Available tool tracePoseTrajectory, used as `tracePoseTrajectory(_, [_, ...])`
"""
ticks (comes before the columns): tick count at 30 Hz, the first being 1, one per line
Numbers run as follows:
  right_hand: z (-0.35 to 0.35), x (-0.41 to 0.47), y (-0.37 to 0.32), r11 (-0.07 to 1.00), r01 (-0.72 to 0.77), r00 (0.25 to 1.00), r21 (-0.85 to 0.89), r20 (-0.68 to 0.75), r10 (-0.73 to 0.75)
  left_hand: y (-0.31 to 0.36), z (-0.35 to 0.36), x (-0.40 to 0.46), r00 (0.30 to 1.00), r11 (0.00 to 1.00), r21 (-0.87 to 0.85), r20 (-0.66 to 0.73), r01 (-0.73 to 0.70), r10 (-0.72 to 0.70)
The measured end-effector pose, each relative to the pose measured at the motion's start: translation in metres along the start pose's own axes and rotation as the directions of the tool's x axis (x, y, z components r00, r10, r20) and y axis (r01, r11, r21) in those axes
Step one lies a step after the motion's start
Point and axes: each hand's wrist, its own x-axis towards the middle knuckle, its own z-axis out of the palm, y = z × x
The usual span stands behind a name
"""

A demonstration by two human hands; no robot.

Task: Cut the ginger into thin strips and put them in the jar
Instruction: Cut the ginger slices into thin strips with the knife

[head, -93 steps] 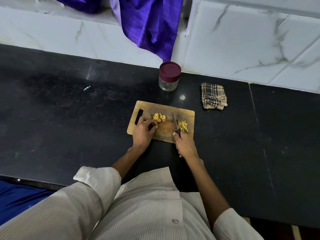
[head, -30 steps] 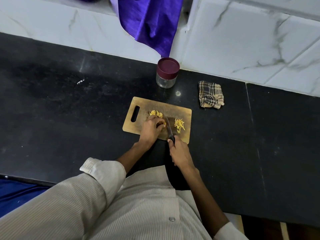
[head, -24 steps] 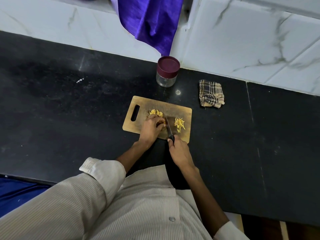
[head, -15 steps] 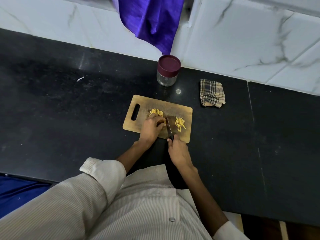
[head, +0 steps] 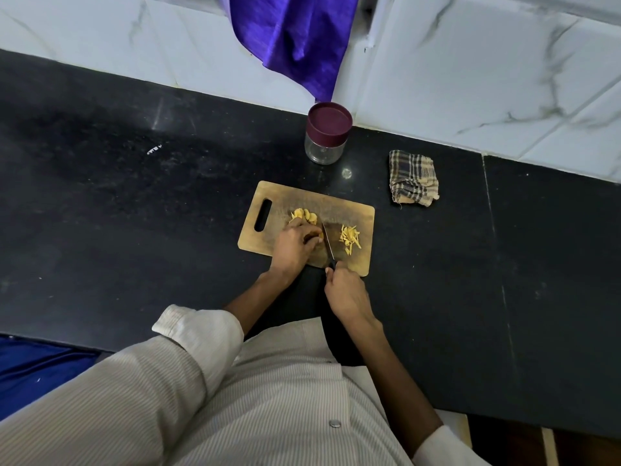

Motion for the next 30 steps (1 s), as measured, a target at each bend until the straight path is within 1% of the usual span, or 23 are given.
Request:
tracePoseTrajectory(6, [-0.006, 0.003, -0.006, 0.999, -0.041, 0.999, -0.014, 0.032, 0.041, -0.002, 0.001, 0.000, 1.000, 1.000, -0.019, -0.013, -0.011, 0.011])
tracePoseTrajectory(11, [-0.007, 0.003, -0.008, 0.997, -0.068, 0.995, 0.031, 0.076, 0.066, 0.000, 0.002, 0.000, 1.000, 1.000, -0.026, -0.024, 0.008, -0.008])
tracePoseTrajectory(15, [-0.005, -0.005, -0.003, 0.996, -0.088, 0.991, 0.005, 0.100, 0.087, 0.001, 0.003, 0.000, 0.999, 1.000, -0.016, -0.031, 0.005, -0.006])
tracePoseTrajectory(21, [0.002, -0.015, 0.001, 0.995, -0.097, 0.994, 0.000, 0.043, 0.097, 0.004, 0.000, 0.000, 1.000, 1.000, -0.013, -0.019, 0.011, -0.011])
tracePoseTrajectory(25, [-0.001, -0.012, 0.005, 0.990, -0.129, 0.992, 0.060, -0.005, 0.130, 0.003, -0.001, -0.001, 1.000, 1.000, -0.014, -0.007, 0.021, -0.021])
tracePoseTrajectory(30, [-0.005, -0.008, 0.011, 0.980, -0.131, 0.991, 0.150, -0.013, 0.135, 0.002, -0.001, 0.000, 0.999, 1.000, -0.012, -0.019, 0.029, -0.029])
